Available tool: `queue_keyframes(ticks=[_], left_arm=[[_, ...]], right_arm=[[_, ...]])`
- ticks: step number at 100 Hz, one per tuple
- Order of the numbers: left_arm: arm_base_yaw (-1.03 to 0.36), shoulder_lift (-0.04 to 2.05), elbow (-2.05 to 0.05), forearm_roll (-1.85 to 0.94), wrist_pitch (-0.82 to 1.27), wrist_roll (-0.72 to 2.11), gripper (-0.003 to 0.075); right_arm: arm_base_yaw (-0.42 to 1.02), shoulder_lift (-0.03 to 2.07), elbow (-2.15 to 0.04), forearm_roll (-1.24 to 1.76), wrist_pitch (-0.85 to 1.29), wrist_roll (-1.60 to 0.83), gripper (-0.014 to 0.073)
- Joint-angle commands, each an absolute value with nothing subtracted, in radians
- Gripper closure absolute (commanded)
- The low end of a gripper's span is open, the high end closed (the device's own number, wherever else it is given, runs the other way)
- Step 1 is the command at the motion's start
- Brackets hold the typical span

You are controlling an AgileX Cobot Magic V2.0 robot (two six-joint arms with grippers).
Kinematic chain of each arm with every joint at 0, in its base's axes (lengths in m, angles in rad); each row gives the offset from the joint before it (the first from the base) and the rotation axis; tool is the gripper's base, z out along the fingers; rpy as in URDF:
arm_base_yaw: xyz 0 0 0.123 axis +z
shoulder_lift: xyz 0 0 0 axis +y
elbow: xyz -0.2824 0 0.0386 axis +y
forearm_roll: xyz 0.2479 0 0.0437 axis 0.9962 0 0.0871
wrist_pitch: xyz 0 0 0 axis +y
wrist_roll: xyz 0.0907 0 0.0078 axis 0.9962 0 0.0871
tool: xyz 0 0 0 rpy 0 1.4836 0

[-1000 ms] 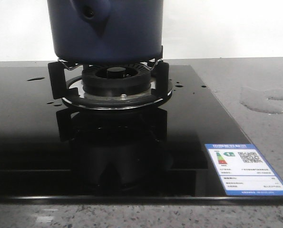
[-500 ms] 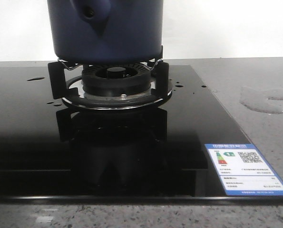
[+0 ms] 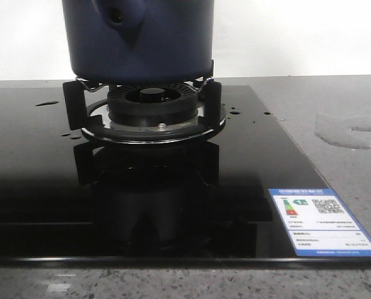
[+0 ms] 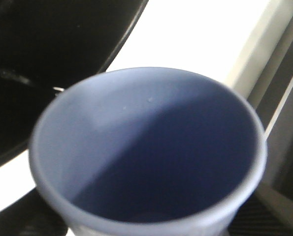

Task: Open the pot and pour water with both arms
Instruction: 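Tilt the cup with the right gripper to pour water into the saucepan, then carry the cup back beside the stove and set it down, open right gripper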

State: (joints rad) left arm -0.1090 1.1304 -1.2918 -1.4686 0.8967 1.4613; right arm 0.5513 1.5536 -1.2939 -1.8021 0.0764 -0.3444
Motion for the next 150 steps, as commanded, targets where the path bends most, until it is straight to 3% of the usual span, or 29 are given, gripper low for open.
queue_keyframes(ticks=[1, 16, 49, 66, 97, 124, 150], left_arm=[[-0.108, 1.105, -1.320, -1.566, 0.871, 1.451, 0.0414], [-0.108, 1.105, -1.320, -1.566, 0.865, 1.451, 0.0414], [-0.108, 1.105, -1.320, -1.566, 0.854, 1.451, 0.0414], [-0.108, 1.111, -1.320, -1.566, 0.854, 1.451, 0.0414], [-0.110, 1.122, -1.320, -1.566, 0.854, 1.459, 0.0414], [-0.110, 1.181, -1.320, -1.569, 0.872, 1.461, 0.0414], [-0.110, 1.228, -1.320, -1.580, 0.889, 1.467, 0.0414]], right_arm=[[0.551, 1.514, -1.341, -1.821, 0.113, -0.313, 0.0275], [0.551, 1.514, -1.355, -1.813, 0.129, -0.098, 0.0275], [0.551, 1.476, -1.355, -1.767, 0.367, 0.668, 0.0275], [0.504, 1.388, -1.345, -1.608, 0.348, 0.935, 0.0275], [0.309, 1.223, -1.107, -1.407, 0.274, 1.045, 0.0275], [0.119, 1.150, -0.800, -1.406, 0.000, 1.153, 0.0275], [0.048, 1.150, -0.687, -1.404, -0.190, 1.153, 0.0275]])
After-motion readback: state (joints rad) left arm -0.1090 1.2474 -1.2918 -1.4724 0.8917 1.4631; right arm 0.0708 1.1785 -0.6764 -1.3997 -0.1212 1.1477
